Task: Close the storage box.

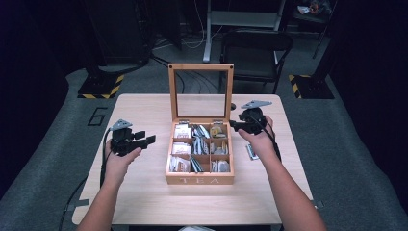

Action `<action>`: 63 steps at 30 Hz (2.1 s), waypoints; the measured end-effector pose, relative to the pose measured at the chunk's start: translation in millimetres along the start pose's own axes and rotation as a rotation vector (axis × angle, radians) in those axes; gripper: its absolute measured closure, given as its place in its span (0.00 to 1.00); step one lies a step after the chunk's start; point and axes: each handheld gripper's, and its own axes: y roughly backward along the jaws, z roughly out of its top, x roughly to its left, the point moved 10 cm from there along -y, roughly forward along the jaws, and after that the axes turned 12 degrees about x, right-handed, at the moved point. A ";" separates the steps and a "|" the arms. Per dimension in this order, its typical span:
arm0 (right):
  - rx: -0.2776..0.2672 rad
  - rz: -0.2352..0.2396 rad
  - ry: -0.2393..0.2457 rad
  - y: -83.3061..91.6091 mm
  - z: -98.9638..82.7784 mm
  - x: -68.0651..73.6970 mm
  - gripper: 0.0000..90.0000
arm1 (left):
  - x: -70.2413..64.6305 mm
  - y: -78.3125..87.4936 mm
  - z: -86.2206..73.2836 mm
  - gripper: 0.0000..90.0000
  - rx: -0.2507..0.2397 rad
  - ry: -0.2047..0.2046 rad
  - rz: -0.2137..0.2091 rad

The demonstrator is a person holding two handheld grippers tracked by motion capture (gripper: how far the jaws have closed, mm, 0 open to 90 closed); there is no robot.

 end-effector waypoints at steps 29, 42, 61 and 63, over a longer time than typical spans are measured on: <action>0.013 -0.020 -0.029 -45.5 38.1 -29.8 0.52 | 2.7 -1.7 -0.5 0.47 0.002 0.001 -0.001; 0.017 -0.019 -0.039 -59.8 41.8 -36.9 0.53 | 3.6 -3.4 -1.3 0.47 0.004 0.004 -0.001; -0.002 0.050 -0.024 -70.5 52.8 -36.2 0.64 | 5.6 -3.5 -3.2 0.47 0.007 0.015 -0.004; -0.003 0.048 -0.018 -70.5 53.5 -35.0 0.63 | 5.8 -3.2 -3.3 0.47 0.007 0.015 -0.004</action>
